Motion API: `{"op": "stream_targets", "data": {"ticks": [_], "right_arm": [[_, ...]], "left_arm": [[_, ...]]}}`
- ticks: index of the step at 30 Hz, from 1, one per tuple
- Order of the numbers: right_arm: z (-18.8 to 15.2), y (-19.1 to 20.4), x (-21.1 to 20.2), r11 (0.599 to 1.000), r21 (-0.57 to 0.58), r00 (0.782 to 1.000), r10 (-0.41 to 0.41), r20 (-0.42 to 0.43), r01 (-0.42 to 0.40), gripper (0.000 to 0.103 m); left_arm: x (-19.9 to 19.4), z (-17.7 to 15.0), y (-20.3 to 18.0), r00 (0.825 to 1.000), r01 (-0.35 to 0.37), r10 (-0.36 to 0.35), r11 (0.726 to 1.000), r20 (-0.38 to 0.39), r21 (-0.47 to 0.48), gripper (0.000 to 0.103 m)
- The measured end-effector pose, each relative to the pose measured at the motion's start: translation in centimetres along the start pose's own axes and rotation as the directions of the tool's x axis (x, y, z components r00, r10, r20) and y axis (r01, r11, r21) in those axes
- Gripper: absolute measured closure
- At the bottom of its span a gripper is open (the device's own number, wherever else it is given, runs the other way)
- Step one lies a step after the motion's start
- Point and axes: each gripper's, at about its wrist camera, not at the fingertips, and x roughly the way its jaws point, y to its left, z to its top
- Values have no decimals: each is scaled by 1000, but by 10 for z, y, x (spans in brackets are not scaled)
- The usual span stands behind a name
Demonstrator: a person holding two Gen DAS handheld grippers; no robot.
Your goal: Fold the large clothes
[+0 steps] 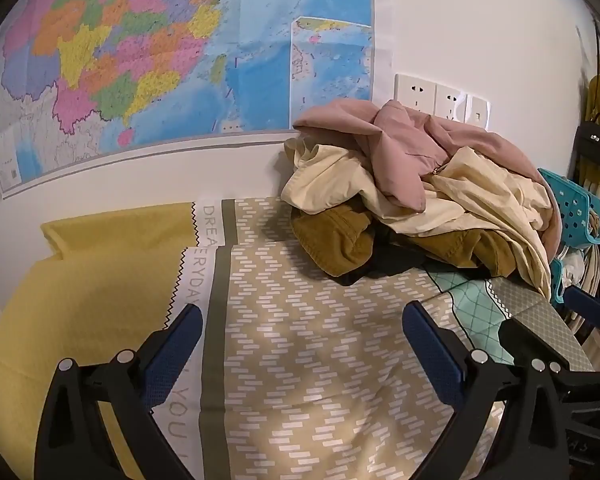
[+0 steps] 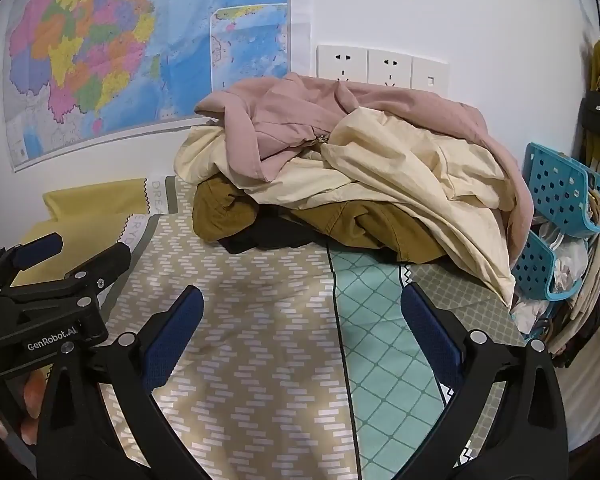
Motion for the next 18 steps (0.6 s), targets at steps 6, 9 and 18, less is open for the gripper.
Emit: {"op": "stream_targets", "data": {"ticks": [6, 9, 18], "right_arm": [[0, 0, -3, 1000, 0, 1000, -7, 5, 7, 5], [0, -1, -4, 1000, 0, 1000, -7, 8, 7, 5], [0, -3, -5, 1000, -1, 1000, -8, 11, 8, 5]], "left_arm": [[0, 0, 0, 1000, 4, -4, 1000, 0, 0, 6], [1, -1, -1, 1000, 3, -3, 1000, -1, 2, 6], [0, -2, -4, 1000, 8, -8, 1000, -8, 6, 6]]}}
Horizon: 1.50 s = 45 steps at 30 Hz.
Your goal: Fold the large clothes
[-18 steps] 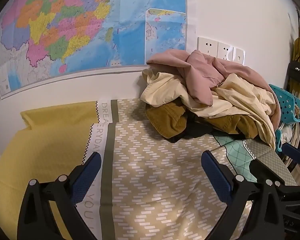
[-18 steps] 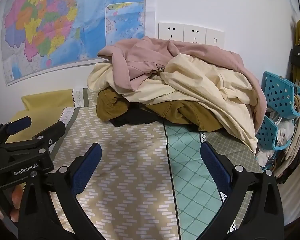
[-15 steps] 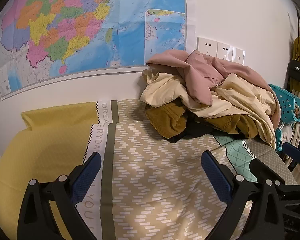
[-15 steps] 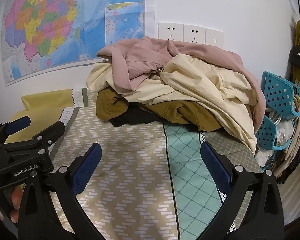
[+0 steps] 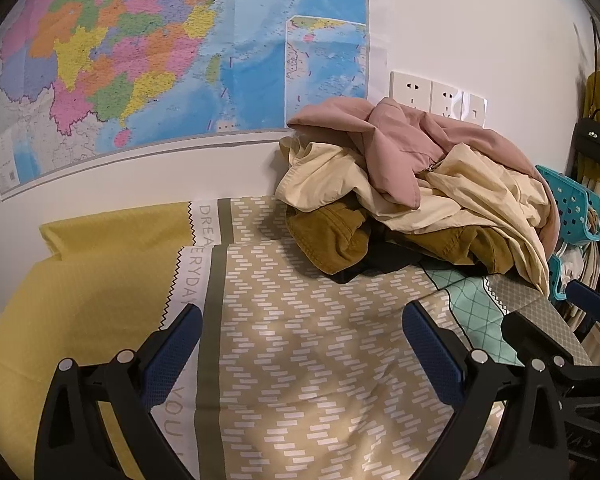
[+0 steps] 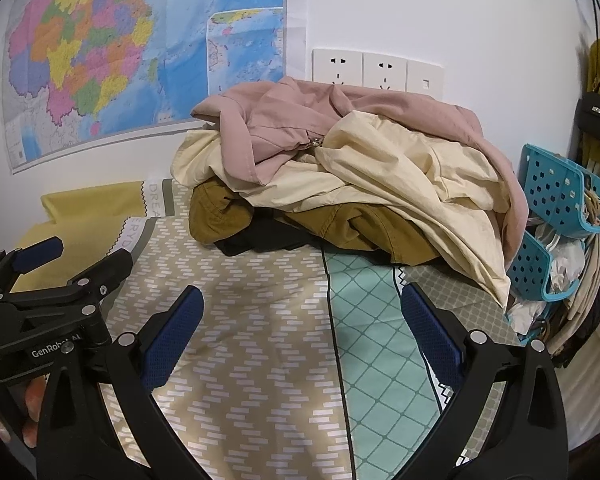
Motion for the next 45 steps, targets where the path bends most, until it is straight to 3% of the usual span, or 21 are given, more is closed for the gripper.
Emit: {"op": "stream_targets", "data": {"ticks": [13, 21, 28, 35, 38, 41, 45], "right_arm": [[1, 0, 2, 1000, -3, 1000, -1, -3, 1, 5], [6, 0, 7, 999, -36, 1000, 13, 3, -13, 5], [41, -1, 27, 981, -190, 997, -11, 82, 27, 6], [98, -4, 99, 919, -378, 992, -83, 94, 112, 10], [125, -2, 129, 897, -436, 997, -47, 56, 67, 14], [147, 0, 145, 894, -446, 998, 61, 7, -51, 13], [167, 15, 170, 851, -516, 994, 102, -28, -101, 10]], "left_arm": [[2, -1, 1, 1000, 4, -4, 1000, -31, -4, 6], [10, 1, -3, 1000, -5, 5, 1000, -6, 21, 6], [33, 21, 3, 999, -36, 38, 998, -30, 49, 6], [56, 42, 15, 995, -95, 97, 993, -38, 72, 6], [64, 47, 21, 995, -91, 93, 995, -45, 50, 6], [74, 49, 27, 995, -94, 95, 995, -44, 32, 6], [90, 49, 34, 992, -109, 110, 994, -66, 24, 6]]}}
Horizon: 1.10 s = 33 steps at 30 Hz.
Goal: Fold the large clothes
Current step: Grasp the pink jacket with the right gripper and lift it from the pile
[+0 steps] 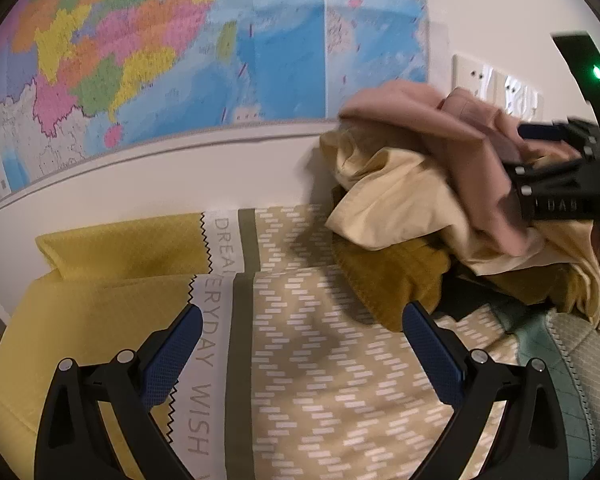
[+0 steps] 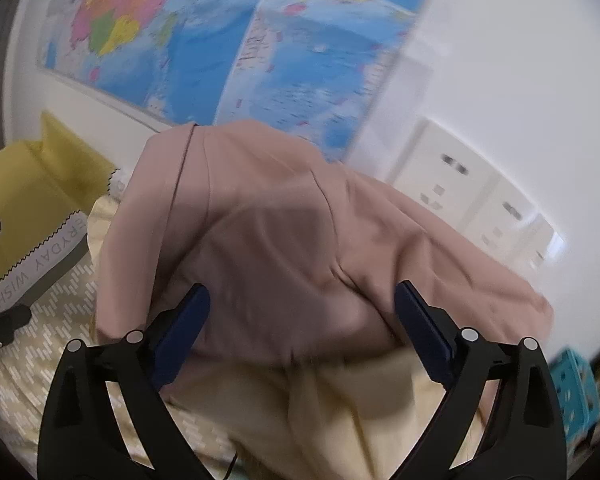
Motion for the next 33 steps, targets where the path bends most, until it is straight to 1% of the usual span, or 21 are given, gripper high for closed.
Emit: {"op": "stream_targets", "data": {"ticks": [3, 4, 5, 6, 7, 8, 10, 12, 14, 18, 20, 22, 24, 25, 27, 28, 29, 30, 31, 32, 33], "right_arm": [[14, -3, 20, 996, 3, 996, 85, -29, -85, 11], [17, -5, 26, 994, 12, 993, 108, -40, -108, 19], [20, -8, 32, 986, 30, 984, 166, -60, -165, 47], [22, -12, 37, 973, 64, 970, 228, -85, -223, 61], [22, -14, 40, 969, 87, 965, 242, -102, -233, 73], [23, -16, 38, 967, 96, 964, 244, -106, -235, 84], [24, -24, 21, 966, 107, 968, 241, -65, -233, 92], [26, -47, -13, 951, 187, 969, 246, 28, -246, 93], [30, -70, -51, 948, 224, 972, 201, 124, -225, 93], [38, -127, -128, 918, 335, 952, 115, 283, -210, 93], [41, -149, -154, 911, 370, 943, 53, 330, -181, 93], [39, -173, -172, 883, 423, 931, 41, 364, -204, 93], [40, -186, -185, 874, 448, 929, 8, 371, -186, 93], [40, -190, -188, 873, 454, 930, 0, 368, -180, 93], [41, -194, -192, 861, 470, 930, 7, 369, -193, 93], [40, -194, -194, 859, 472, 928, 7, 371, -196, 93], [37, -195, -196, 859, 474, 927, 4, 375, -195, 93], [37, -195, -198, 855, 475, 924, 12, 382, -208, 93], [35, -199, -199, 851, 479, 923, 19, 385, -217, 93], [35, -200, -199, 850, 480, 923, 18, 385, -217, 93], [34, -202, -199, 849, 481, 923, 22, 385, -220, 93]], "left_arm": [[8, 1, 4, 1000, -13, 13, 1000, -5, -6, 6], [10, 2, 6, 1000, -18, 18, 1000, -3, -7, 6], [13, 2, 7, 1000, -19, 19, 1000, -8, -12, 6], [16, 2, 9, 1000, -21, 21, 1000, -14, -15, 6], [17, 3, 11, 1000, -22, 22, 1000, -17, -18, 6], [18, 6, 14, 1000, -25, 25, 1000, -10, -19, 6], [20, 11, 19, 1000, -26, 26, 1000, 3, -14, 6], [21, 18, 21, 999, -23, 23, 1000, 28, 1, 6], [22, 28, 21, 998, -13, 11, 1000, 64, 28, 6], [15, 53, 15, 986, 17, -30, 996, 161, 82, 6], [11, 65, 9, 975, 46, -68, 993, 211, 107, 6], [10, 77, 1, 962, 92, -123, 986, 245, 136, 6], [8, 87, -13, 937, 162, -210, 970, 279, 183, 6], [9, 91, -19, 932, 168, -221, 966, 289, 197, 6], [10, 95, -41, 901, 223, -307, 934, 308, 280, 6], [12, 94, -49, 893, 225, -325, 921, 311, 317, 6], [13, 93, -63, 876, 234, -366, 892, 313, 388, 6], [14, 93, -75, 866, 215, -380, 870, 326, 443, 6], [16, 94, -86, 859, 184, -377, 860, 347, 476, 6], [17, 96, -93, 850, 195, -403, 840, 340, 507, 6], [21, 98, -102, 843, 223, -441, 807, 308, 547, 6]]}}
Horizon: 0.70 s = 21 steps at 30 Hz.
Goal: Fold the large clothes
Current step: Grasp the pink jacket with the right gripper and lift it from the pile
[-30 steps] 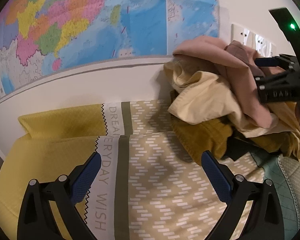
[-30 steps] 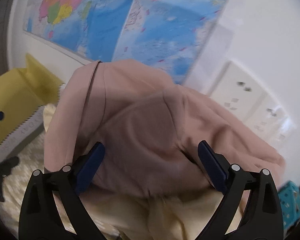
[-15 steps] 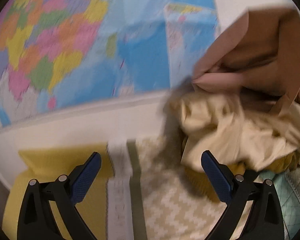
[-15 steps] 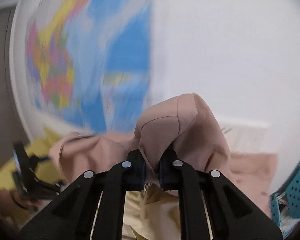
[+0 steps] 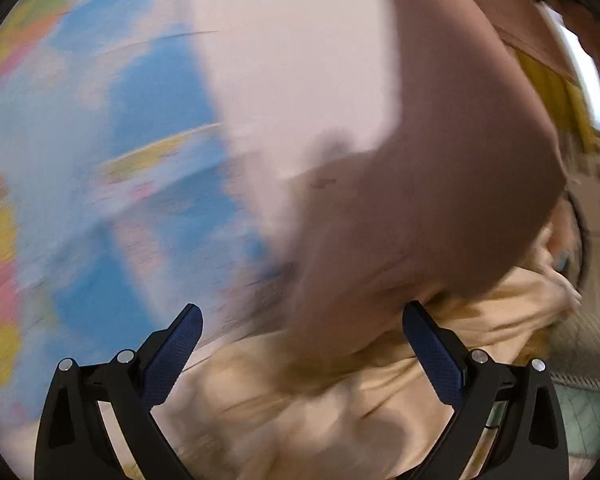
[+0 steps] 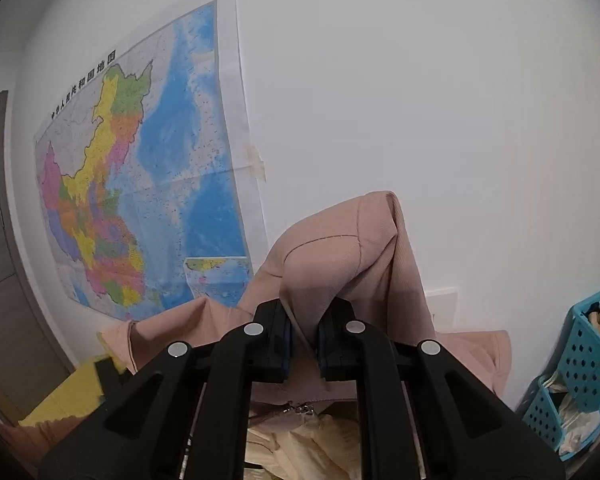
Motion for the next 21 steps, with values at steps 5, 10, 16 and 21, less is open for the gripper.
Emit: {"op": "stream_targets", "data": {"ticks": [5, 10, 16, 21], "right_arm": [[-3, -4, -3, 1000, 8, 1000, 15, -11, -15, 93], [-4, -4, -6, 1000, 4, 1000, 11, -1, -11, 93], [21, 2, -49, 999, -8, 994, -36, 102, 37, 94], [68, 42, -130, 996, -82, 963, -19, 270, 43, 94]], "left_arm": [[34, 1, -23, 999, 15, -8, 985, -39, 171, 6], [66, 21, -5, 994, 46, -38, 996, -103, 77, 94], [18, 91, 46, 993, 2, 13, 991, 119, -131, 96], [-54, 158, 80, 952, -19, 86, 974, 293, -226, 96]]}}
